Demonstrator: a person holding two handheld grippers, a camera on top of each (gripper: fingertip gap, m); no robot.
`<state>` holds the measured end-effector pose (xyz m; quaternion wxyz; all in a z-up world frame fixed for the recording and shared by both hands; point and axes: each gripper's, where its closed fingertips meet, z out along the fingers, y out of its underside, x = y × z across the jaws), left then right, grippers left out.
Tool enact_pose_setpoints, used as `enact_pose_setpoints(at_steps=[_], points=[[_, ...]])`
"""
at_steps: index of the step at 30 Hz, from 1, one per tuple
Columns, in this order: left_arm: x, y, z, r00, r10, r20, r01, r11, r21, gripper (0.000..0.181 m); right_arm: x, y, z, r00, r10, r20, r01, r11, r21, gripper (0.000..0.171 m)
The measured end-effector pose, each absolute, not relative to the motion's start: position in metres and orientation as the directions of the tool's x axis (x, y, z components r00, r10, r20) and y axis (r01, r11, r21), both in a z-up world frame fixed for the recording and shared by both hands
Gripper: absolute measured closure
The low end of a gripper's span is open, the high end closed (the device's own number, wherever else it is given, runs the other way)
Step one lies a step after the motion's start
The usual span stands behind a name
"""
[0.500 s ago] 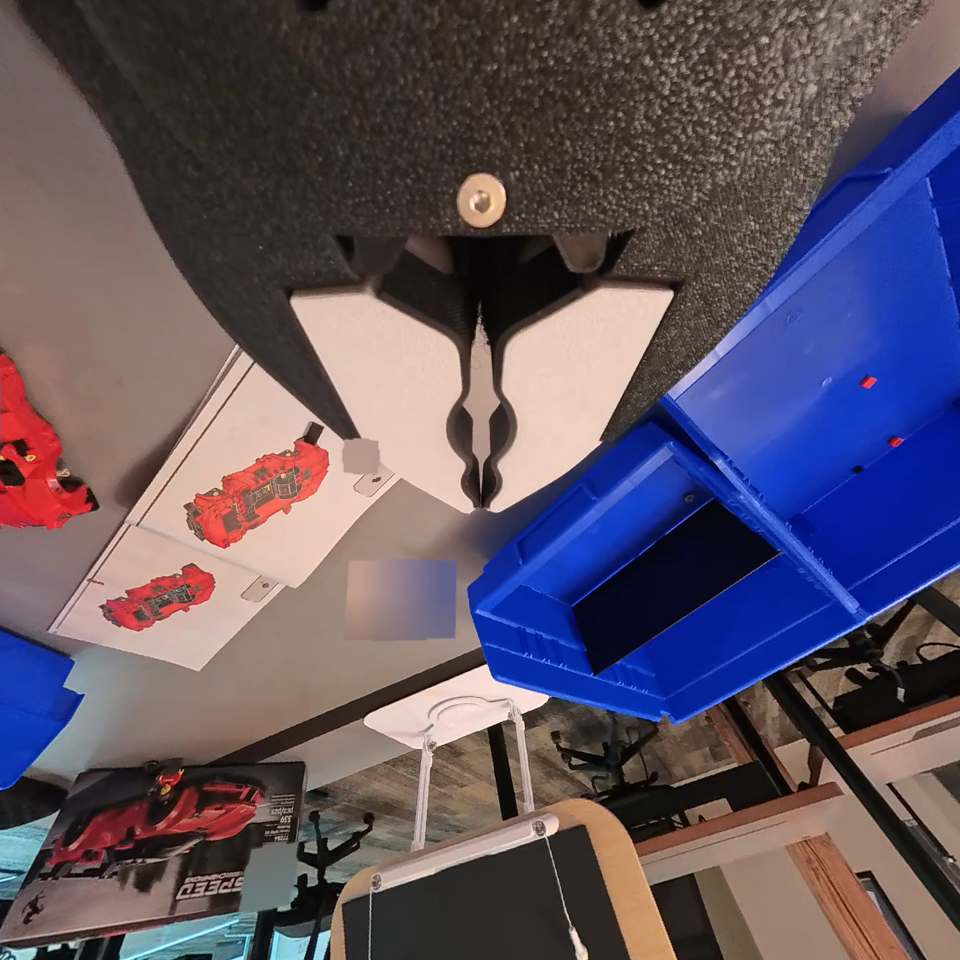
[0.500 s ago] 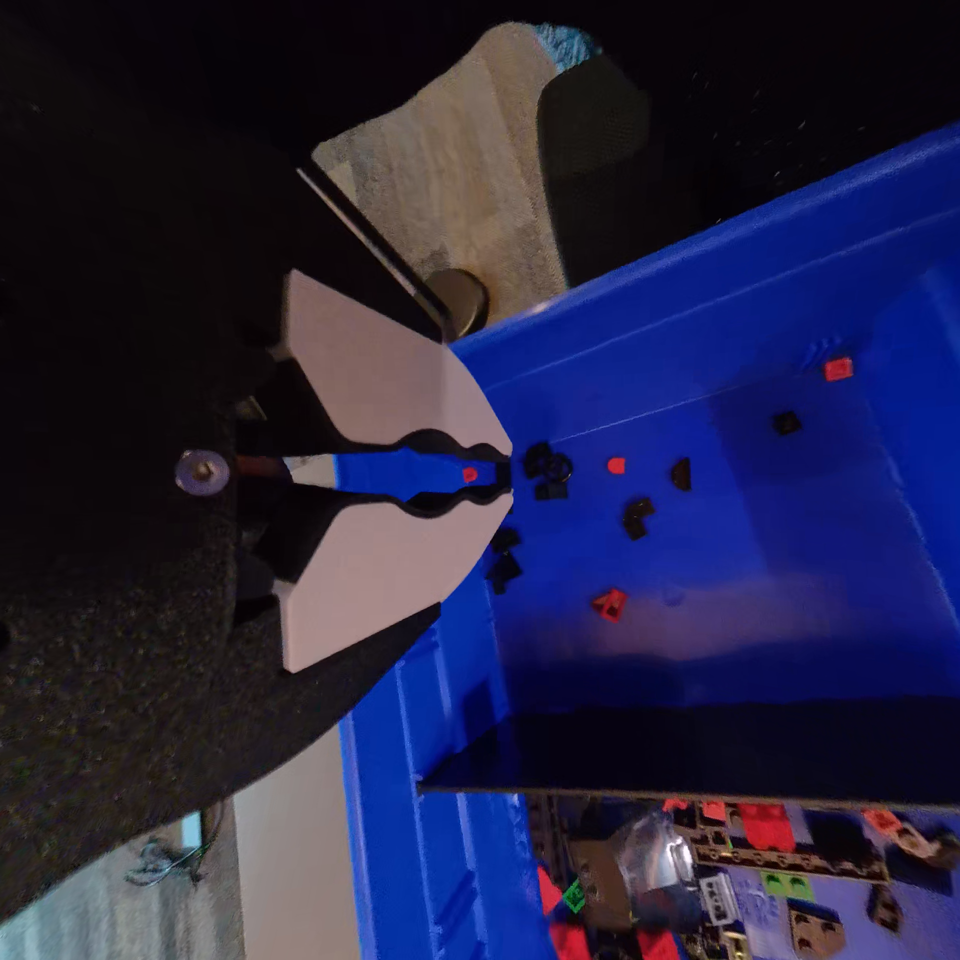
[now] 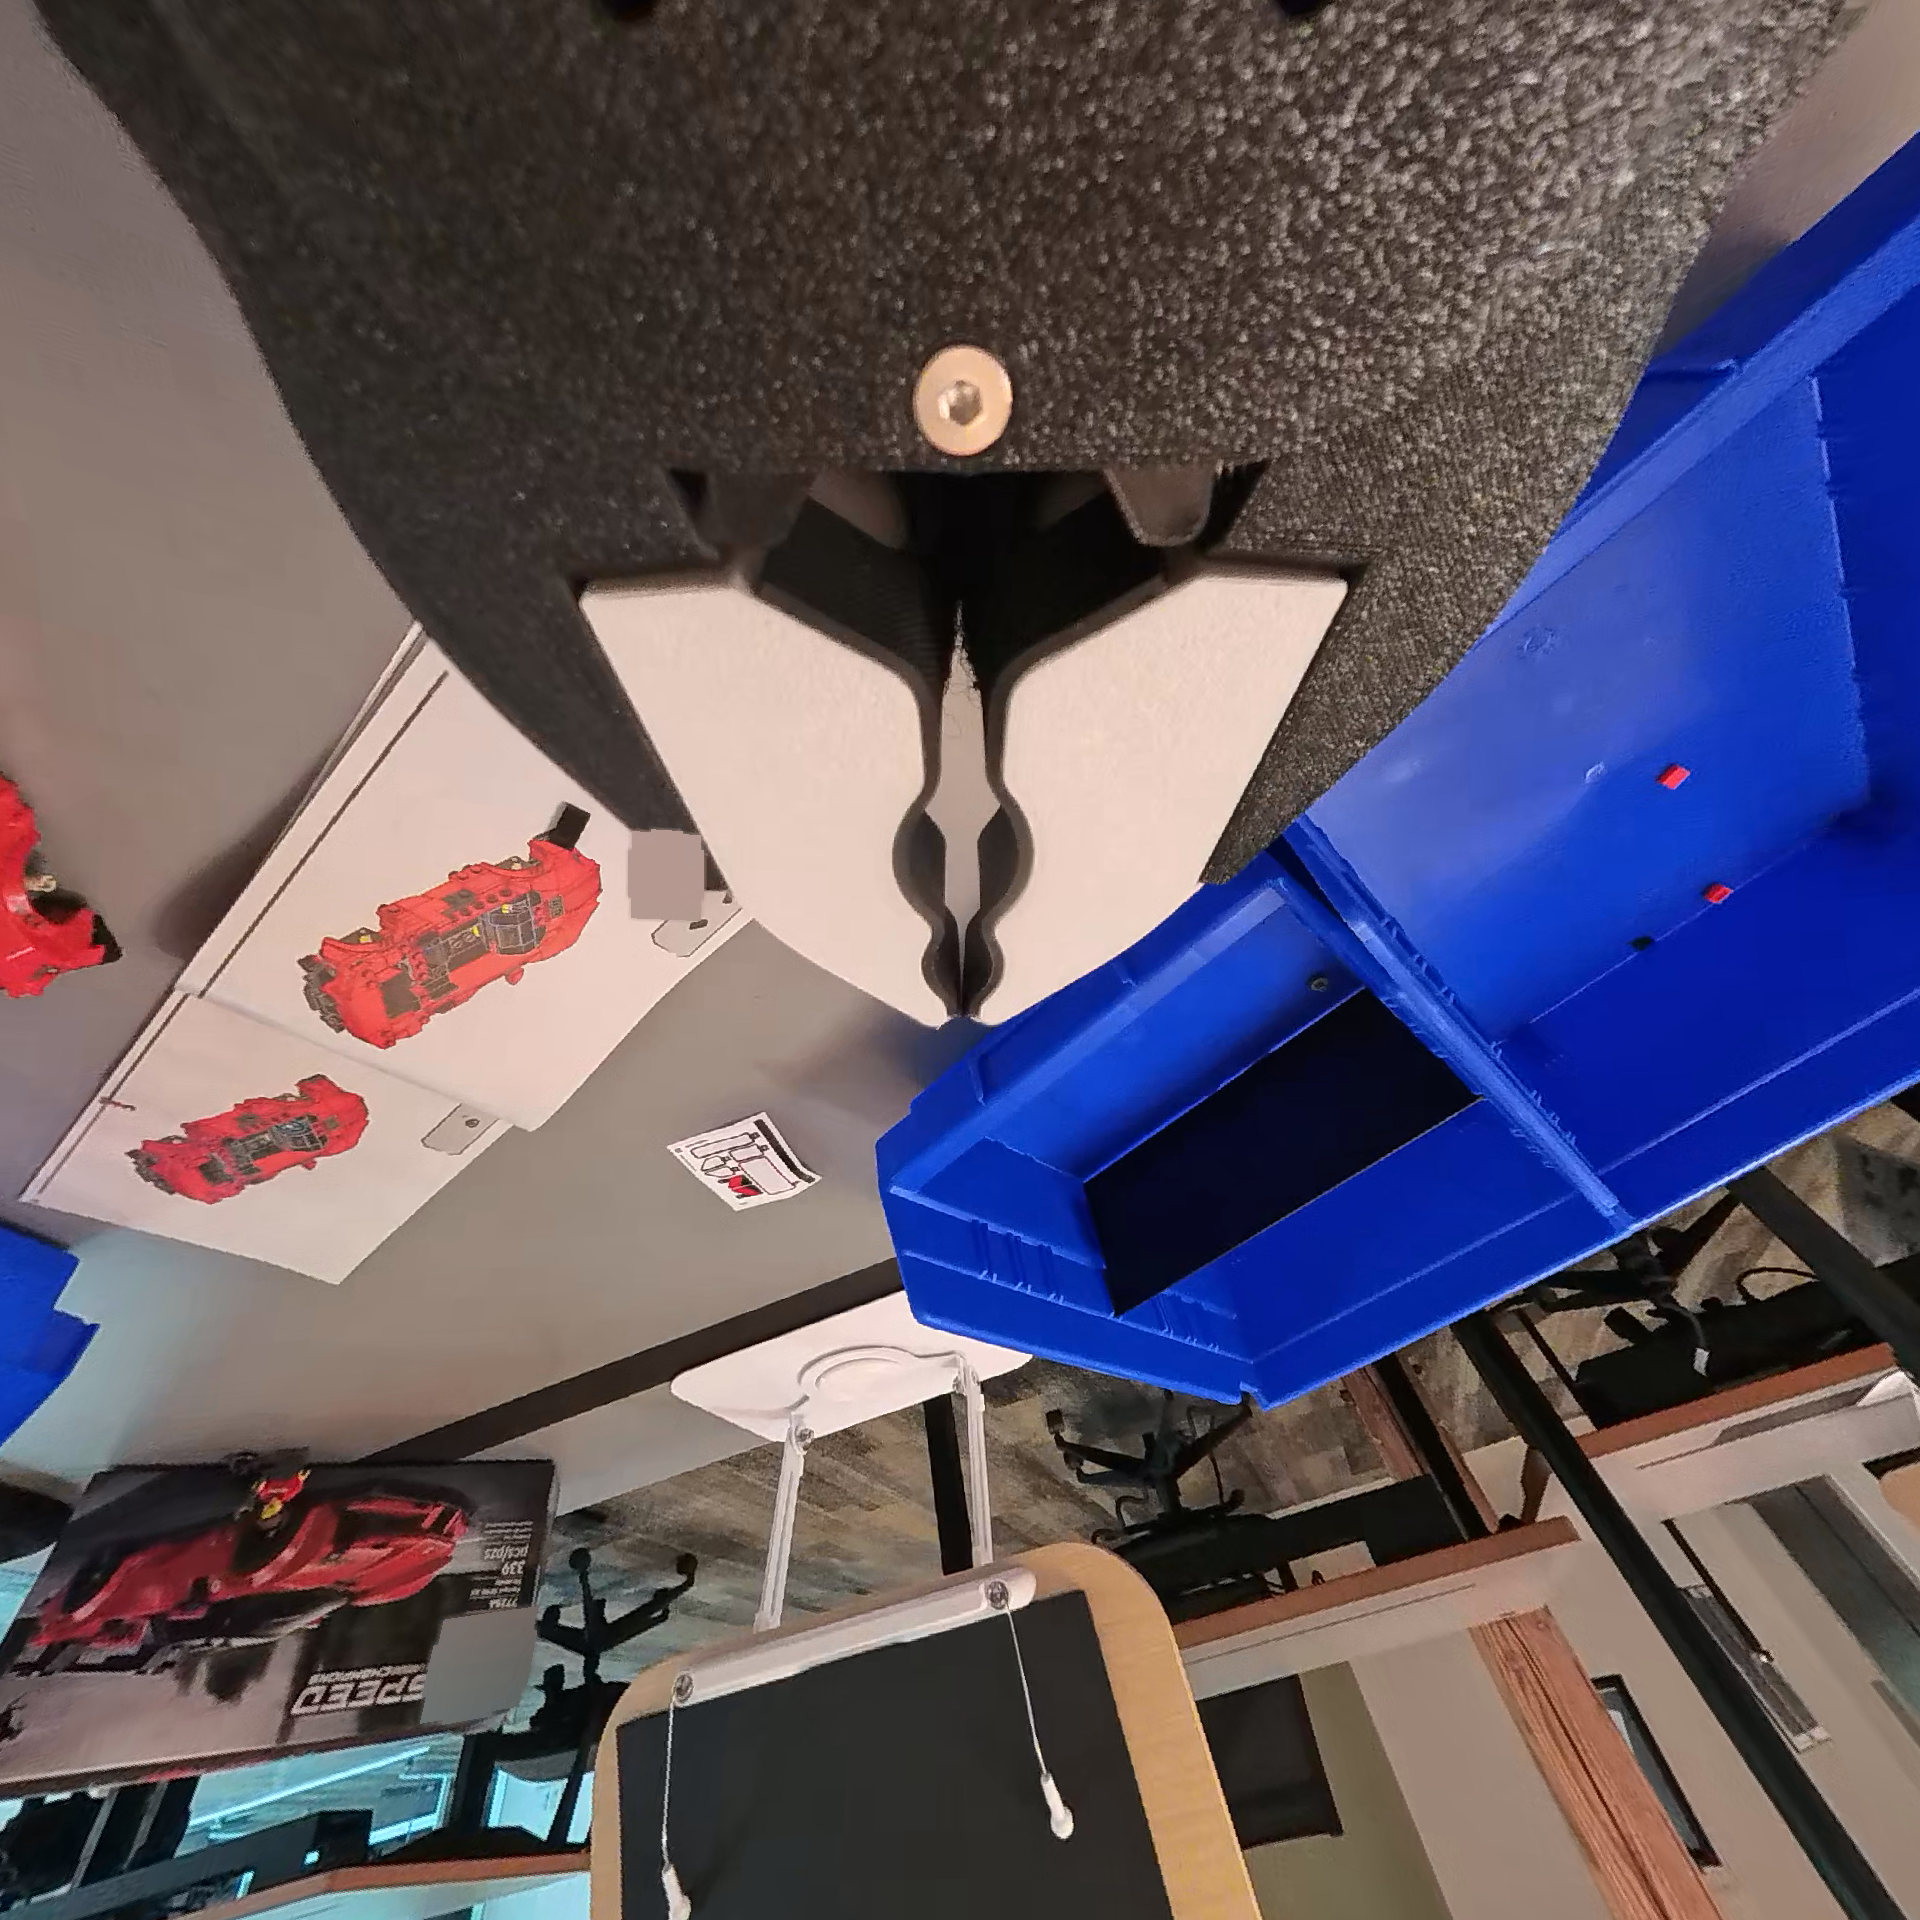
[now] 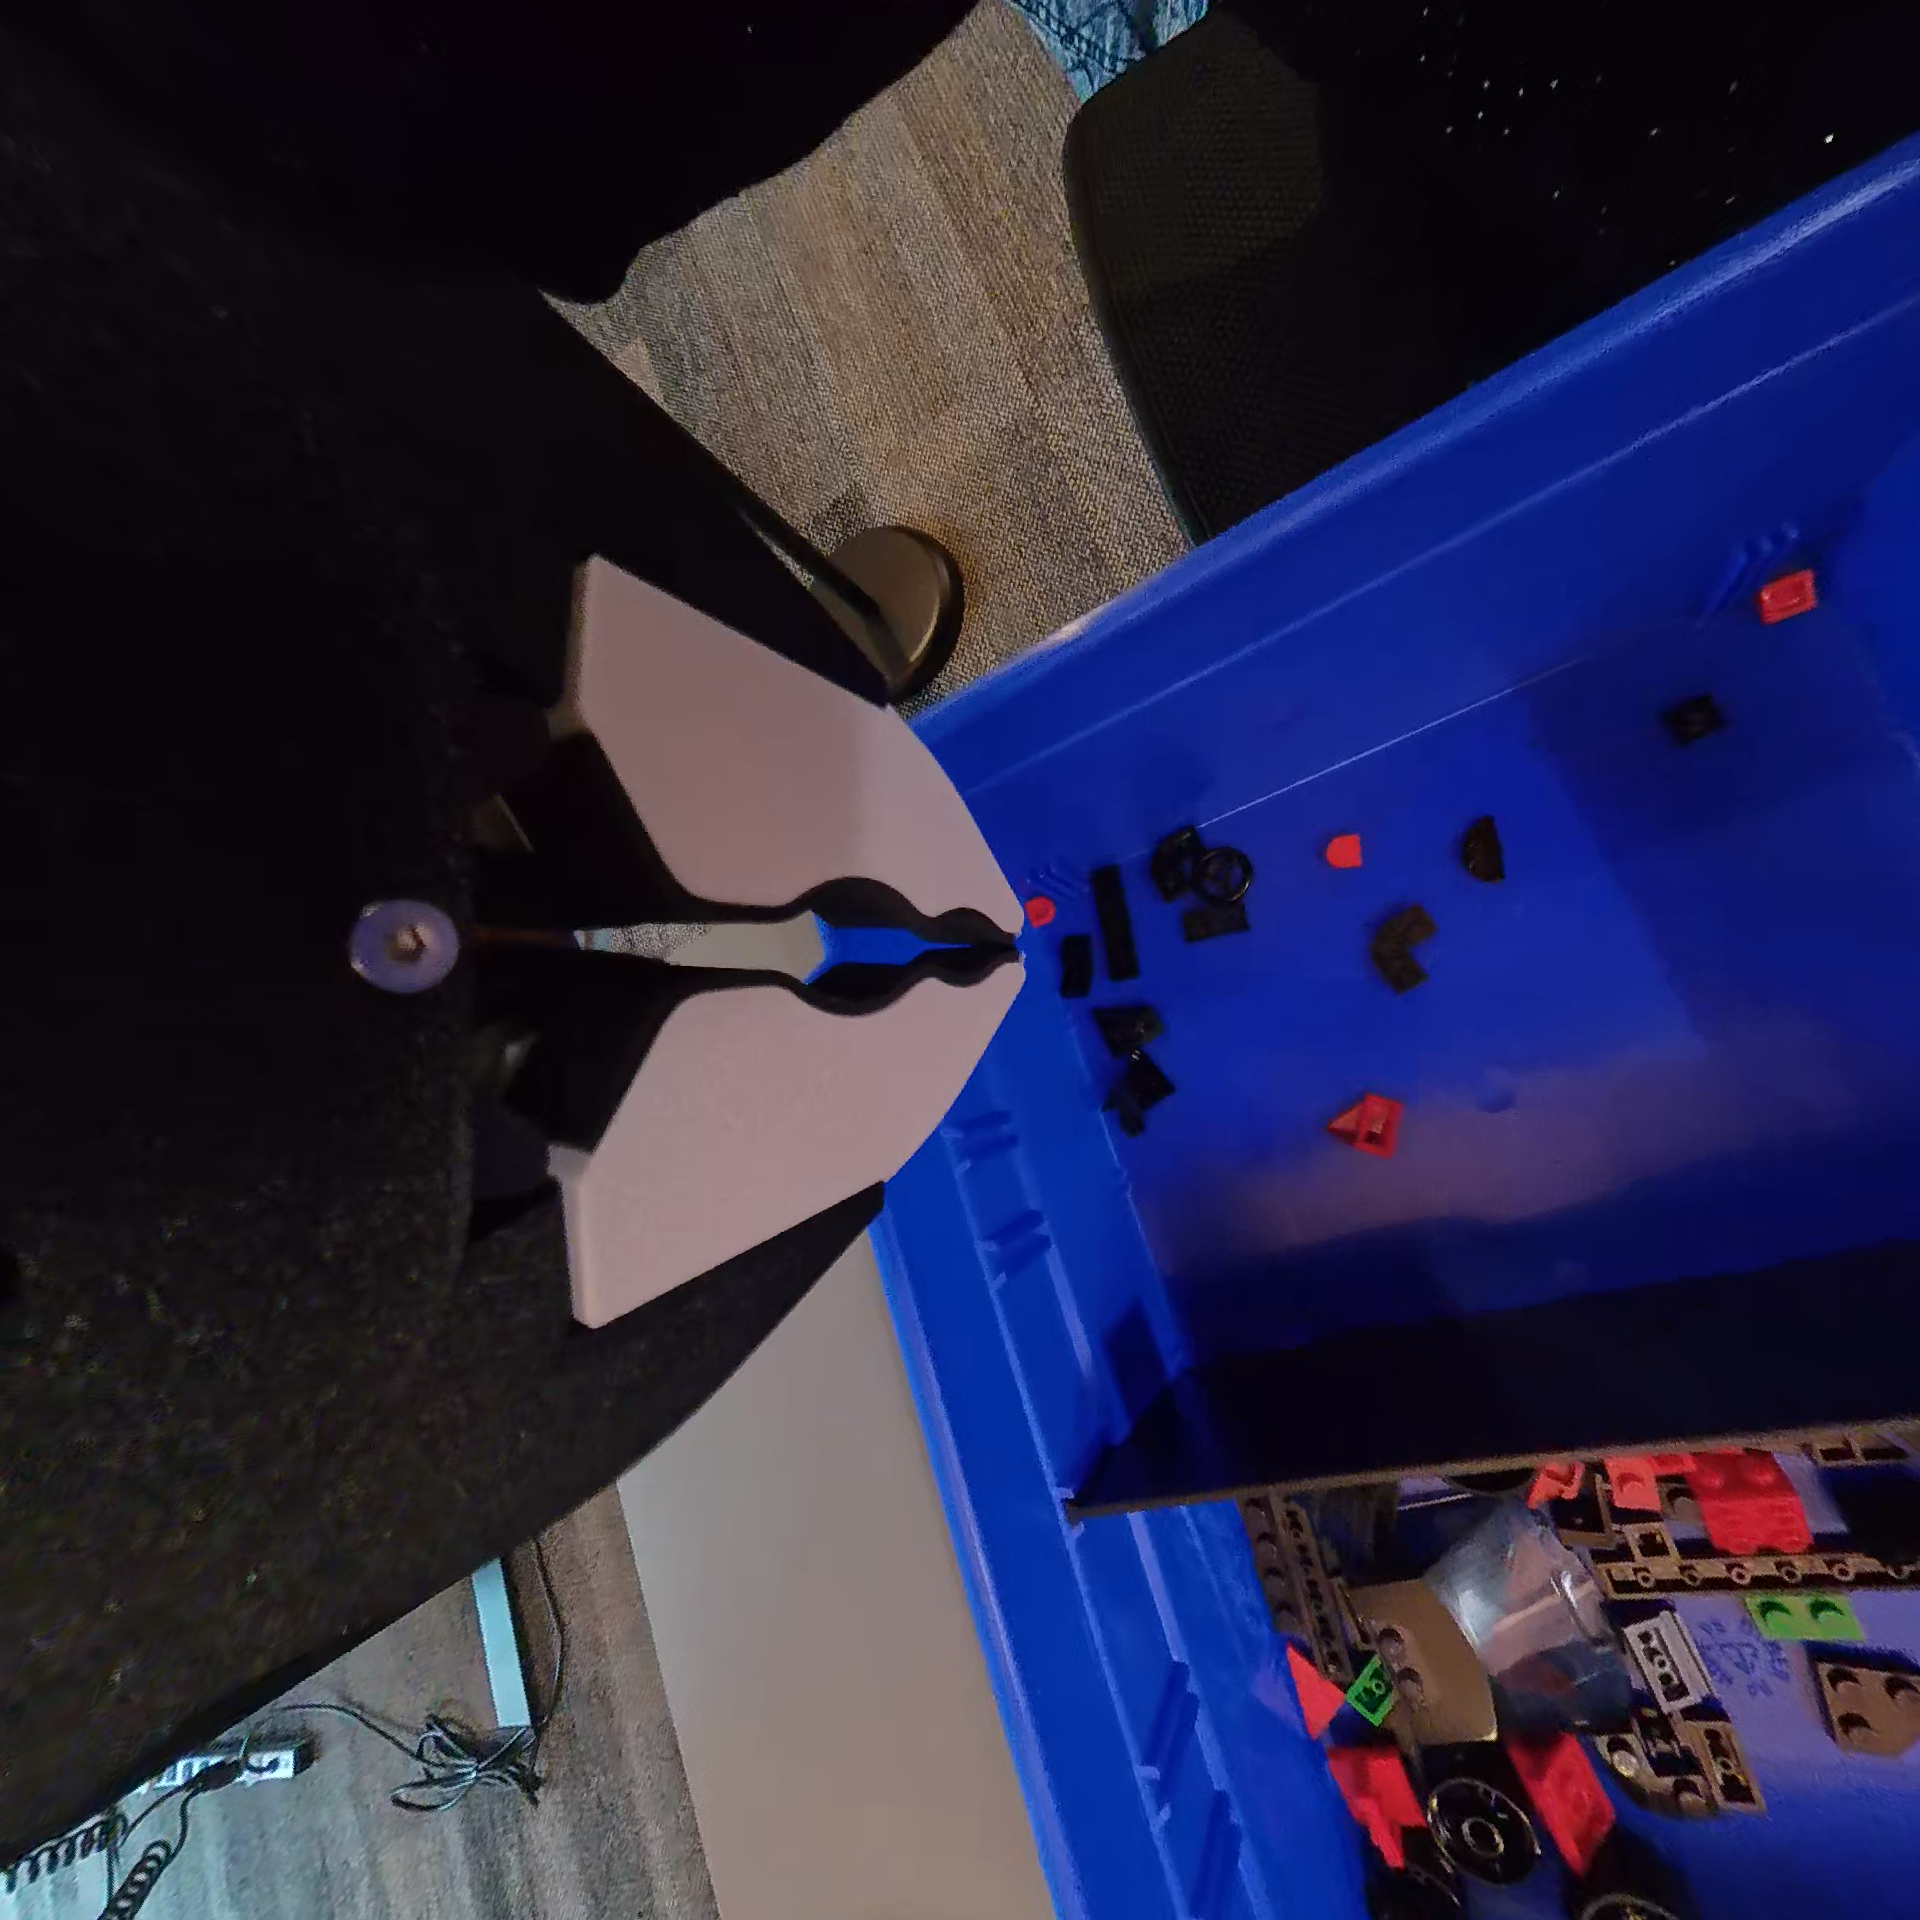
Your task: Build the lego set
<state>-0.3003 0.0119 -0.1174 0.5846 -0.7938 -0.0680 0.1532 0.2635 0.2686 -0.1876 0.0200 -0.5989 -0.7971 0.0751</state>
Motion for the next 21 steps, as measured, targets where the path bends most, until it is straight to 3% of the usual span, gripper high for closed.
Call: enact_pose_setpoints(at_steps=[1,17,21], points=[[-0.3,0.012,-0.118,0.944,0.286,-0.164,-0.072,-0.309,-0.949,0.181,0.263,0.268,-0.189,-0.285,0.957,-0.06,0.951,0.274,-0.14,0.171],[-0.306,0.002,-0.123,0.94,0.303,-0.158,-0.056,-0.318,-0.946,0.181,0.259,0.27,-0.197,-0.306,0.95,-0.067,0.949,0.298,-0.104,0.166],[-0.306,0.002,-0.124,0.941,0.303,-0.154,-0.054,-0.314,-0.948,0.181,0.256,0.269,-0.208,-0.329,0.943,-0.054,0.944,0.327,-0.035,0.159]])
